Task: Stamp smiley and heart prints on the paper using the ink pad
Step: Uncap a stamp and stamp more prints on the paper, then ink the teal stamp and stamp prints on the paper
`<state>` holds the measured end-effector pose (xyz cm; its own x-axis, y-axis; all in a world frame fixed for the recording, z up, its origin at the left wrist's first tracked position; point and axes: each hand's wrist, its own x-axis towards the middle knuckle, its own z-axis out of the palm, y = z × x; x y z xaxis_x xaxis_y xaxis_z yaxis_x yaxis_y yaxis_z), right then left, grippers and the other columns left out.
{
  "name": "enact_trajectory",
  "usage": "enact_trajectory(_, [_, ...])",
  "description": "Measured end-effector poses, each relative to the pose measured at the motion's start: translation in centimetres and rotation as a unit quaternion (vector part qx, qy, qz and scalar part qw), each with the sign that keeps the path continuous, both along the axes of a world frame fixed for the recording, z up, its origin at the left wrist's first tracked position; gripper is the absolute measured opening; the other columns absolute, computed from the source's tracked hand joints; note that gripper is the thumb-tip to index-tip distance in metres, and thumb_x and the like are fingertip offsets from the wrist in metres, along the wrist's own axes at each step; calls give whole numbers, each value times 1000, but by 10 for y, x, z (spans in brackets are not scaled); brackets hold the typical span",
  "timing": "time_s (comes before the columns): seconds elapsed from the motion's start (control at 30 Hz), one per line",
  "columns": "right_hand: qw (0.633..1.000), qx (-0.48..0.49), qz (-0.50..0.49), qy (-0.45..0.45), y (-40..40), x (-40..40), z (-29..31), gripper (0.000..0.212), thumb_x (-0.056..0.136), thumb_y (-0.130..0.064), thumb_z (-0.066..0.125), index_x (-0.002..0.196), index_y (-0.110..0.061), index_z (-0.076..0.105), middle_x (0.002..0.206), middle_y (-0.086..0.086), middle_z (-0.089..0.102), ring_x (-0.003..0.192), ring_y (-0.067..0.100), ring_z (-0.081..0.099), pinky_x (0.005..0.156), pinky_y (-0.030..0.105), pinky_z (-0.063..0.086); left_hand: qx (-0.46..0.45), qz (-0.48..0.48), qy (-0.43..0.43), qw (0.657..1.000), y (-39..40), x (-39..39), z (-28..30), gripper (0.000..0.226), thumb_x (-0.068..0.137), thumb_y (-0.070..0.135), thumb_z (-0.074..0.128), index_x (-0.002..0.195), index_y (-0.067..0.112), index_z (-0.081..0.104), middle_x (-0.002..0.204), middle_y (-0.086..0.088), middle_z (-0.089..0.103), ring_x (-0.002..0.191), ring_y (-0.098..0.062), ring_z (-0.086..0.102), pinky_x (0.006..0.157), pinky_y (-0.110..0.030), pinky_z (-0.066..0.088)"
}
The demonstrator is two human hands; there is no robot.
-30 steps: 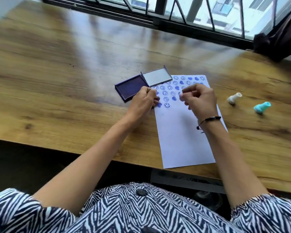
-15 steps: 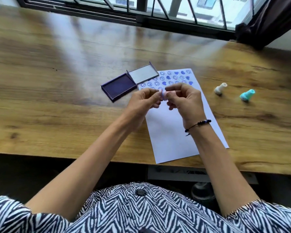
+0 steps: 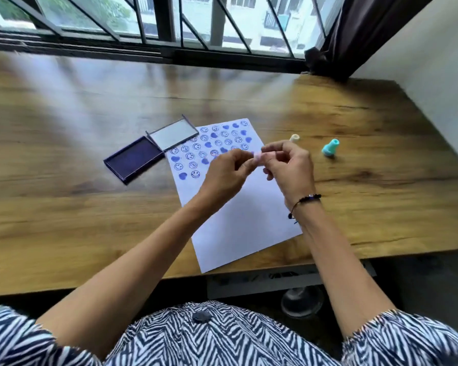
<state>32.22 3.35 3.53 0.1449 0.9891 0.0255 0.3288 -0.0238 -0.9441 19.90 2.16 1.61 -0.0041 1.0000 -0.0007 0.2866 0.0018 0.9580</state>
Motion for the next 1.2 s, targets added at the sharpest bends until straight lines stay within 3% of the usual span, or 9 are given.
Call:
enact_trajectory(0.13, [942,34,-28,-334,36,41,-2,15,80,-5,50,88,-4,63,99,24,63,90,37,57,78,37,44,-18,28,6,999,14,34,3,16,86,17,51,80,7,63,80,-20,64,74,-24,55,83,-46,49])
enact_trajectory(0.3, [889,7,26,-457,49,55,-18,27,86,-10,49,112,-4,54,112,26,55,104,41,54,84,44,45,-33,31,-12,999,22,52,-1,20,86,16,51,91,4,66,89,-17,69,86,-33,62,85,-43,51])
enact_trajectory(0.47, [904,57,-39,-421,52,77,-8,34,83,-28,58,105,-3,53,108,26,58,101,42,54,84,45,45,-49,40,-45,997,29,54,-9,16,86,17,51,87,10,66,75,-6,63,67,-17,56,82,-43,51])
enact_trajectory(0.53, [889,68,-81,-446,60,96,-1,30,85,-23,55,107,-2,53,111,28,55,104,43,51,85,47,45,-54,41,-52,996,28,55,-10,16,86,17,51,84,11,66,72,-3,62,66,-16,56,80,-43,52])
enact_trajectory(0.63, [867,-12,-63,-494,75,116,1,30,86,-16,53,114,-4,53,119,28,49,111,44,46,93,45,42,-53,33,-58,996,26,59,-12,16,85,16,50,78,13,64,73,-6,62,66,-18,55,78,-43,52])
enact_trajectory(0.8, [875,-54,-33,-479,77,120,-11,21,85,-6,52,103,-2,60,113,28,56,107,42,53,87,42,46,-55,23,-60,996,25,55,-13,15,86,16,50,79,17,63,75,-7,63,67,-16,56,76,-38,52])
enact_trajectory(0.97, [913,67,-131,-381,67,109,17,14,82,-11,56,90,-1,62,99,23,62,86,35,57,68,33,42,-66,24,-117,991,29,48,-13,14,87,12,51,91,8,63,71,-3,61,65,-13,55,66,-23,49])
enact_trajectory(1.07, [937,116,-88,-317,54,80,39,16,82,-18,57,87,-4,64,85,14,65,75,20,51,64,24,35,-60,-1,-167,984,31,47,-6,13,88,9,51,97,7,61,74,-4,62,66,-13,56,67,-20,50])
enact_trajectory(1.2, [981,48,6,-186,40,38,42,18,82,-21,59,87,-3,64,77,13,63,74,31,59,66,39,48,-28,-6,-225,974,31,37,6,20,88,10,52,106,5,58,78,-4,63,70,-12,59,72,-19,51])
